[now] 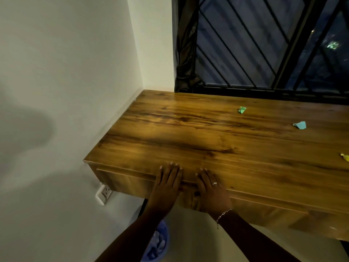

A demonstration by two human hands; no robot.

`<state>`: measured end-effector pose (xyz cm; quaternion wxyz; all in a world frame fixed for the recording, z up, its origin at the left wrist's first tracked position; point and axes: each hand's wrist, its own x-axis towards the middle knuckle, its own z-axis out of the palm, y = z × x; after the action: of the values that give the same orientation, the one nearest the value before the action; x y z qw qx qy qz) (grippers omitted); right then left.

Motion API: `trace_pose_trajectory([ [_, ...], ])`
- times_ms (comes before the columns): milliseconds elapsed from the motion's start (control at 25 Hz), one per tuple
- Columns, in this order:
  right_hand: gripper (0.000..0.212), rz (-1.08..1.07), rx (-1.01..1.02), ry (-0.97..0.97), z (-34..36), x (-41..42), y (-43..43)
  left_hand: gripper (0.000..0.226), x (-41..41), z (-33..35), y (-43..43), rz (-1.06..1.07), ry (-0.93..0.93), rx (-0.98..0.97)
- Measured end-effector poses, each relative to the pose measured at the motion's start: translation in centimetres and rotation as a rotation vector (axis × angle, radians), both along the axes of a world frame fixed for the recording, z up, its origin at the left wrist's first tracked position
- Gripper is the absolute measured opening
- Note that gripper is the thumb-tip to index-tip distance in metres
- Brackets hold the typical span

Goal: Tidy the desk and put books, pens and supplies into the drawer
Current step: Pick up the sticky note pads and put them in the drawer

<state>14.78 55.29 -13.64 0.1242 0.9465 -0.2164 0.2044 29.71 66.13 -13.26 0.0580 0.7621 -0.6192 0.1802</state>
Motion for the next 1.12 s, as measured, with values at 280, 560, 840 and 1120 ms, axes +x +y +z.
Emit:
trace_pose_trajectory([
  [280,0.055,0.045,-0.070,-0.055,1.1,1.2,-0.9,0.049,1.1,0.0,-2.1,-0.002,-0.010,-0.100],
  [560,0.038,0.053,-0.062,-0.112,1.4,1.4,-0.8,0.049,1.2,0.2,-2.1,0.009,-0.051,-0.149],
  [840,0.074,0.005,0.071,0.025,1.2,2.0,-0.7,0.084,0.0,1.2,-1.0,0.014,0.034,-0.090],
  [1120,0.053,0.043,0.262,0.196,4.0,1.0,-0.5,0.082,-1.5,2.6,-0.2,0.077,0.140,0.109],
])
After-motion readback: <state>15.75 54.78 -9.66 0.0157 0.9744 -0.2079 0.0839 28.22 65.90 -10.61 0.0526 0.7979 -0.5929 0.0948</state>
